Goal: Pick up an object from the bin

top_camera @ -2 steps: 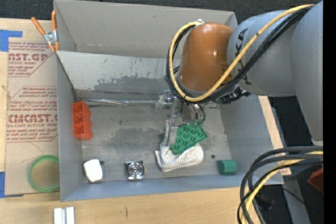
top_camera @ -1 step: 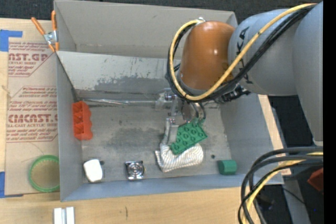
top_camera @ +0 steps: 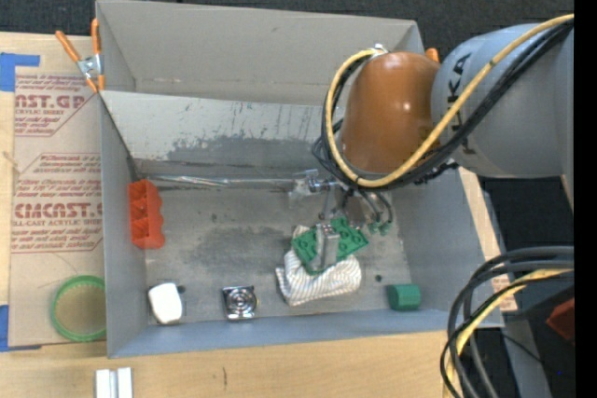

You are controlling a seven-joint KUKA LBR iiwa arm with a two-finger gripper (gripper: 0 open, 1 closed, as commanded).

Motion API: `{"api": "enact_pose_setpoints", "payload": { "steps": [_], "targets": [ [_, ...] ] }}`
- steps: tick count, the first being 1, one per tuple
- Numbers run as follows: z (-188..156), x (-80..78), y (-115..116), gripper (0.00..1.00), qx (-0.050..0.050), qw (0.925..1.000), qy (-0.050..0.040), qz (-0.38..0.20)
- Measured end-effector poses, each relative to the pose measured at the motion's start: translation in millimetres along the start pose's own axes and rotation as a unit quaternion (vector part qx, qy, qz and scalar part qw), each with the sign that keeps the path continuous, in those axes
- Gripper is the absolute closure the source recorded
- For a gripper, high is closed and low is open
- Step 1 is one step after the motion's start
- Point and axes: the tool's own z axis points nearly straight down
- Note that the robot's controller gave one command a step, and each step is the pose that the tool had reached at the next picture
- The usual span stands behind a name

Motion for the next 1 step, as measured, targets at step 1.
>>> {"api": "enact_pose_setpoints", "payload": {
  "steps": [1],
  "targets": [
    [29.4,2.9,-38.7,0.0,0.003,0.999,-0.0018,-0.045]
  ]
}}
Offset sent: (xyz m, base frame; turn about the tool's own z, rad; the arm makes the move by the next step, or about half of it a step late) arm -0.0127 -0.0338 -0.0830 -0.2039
